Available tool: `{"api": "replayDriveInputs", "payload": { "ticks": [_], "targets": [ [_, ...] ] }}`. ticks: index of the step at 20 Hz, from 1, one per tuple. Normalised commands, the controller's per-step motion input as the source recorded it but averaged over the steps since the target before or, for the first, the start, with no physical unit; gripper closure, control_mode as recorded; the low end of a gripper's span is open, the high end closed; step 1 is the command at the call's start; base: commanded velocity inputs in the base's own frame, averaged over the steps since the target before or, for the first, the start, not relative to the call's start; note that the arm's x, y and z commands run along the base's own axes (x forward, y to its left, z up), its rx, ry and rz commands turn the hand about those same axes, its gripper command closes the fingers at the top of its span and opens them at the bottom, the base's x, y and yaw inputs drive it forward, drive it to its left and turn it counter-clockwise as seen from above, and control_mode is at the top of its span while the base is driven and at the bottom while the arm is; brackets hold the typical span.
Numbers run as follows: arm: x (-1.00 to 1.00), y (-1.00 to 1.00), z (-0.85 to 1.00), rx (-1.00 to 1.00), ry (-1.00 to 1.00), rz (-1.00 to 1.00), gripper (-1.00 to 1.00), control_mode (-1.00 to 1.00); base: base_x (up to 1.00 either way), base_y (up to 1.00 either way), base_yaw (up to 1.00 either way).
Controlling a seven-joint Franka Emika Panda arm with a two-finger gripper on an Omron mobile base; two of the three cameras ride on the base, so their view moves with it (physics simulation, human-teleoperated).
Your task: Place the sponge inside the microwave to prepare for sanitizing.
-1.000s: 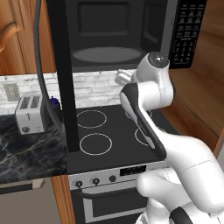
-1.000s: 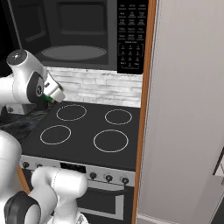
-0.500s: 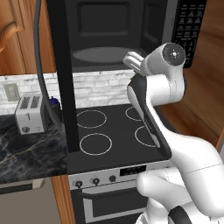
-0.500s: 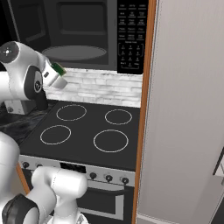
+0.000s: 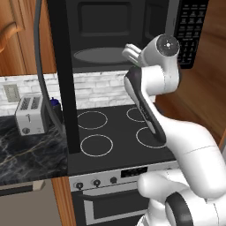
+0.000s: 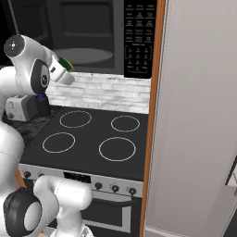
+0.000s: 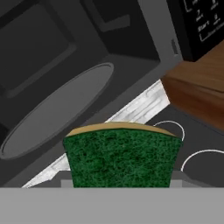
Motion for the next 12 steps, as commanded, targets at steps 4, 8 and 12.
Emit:
{"api": "replayDriveInputs", "payload": {
  "ticks": [4,8,12],
  "targets": [
    [0.61,0.03,0.09,0.00,0.10,0.00,1.00,-1.00,0.00,0.00,0.00],
    [0.03,0.00,0.44,0.00,0.00,0.00,1.00,-1.00,0.00,0.00,0.00],
    [-0.10,0.00,0.60,0.00,-0.03,0.00,1.00,-1.00,0.00,0.00,0.00]
  ]
}}
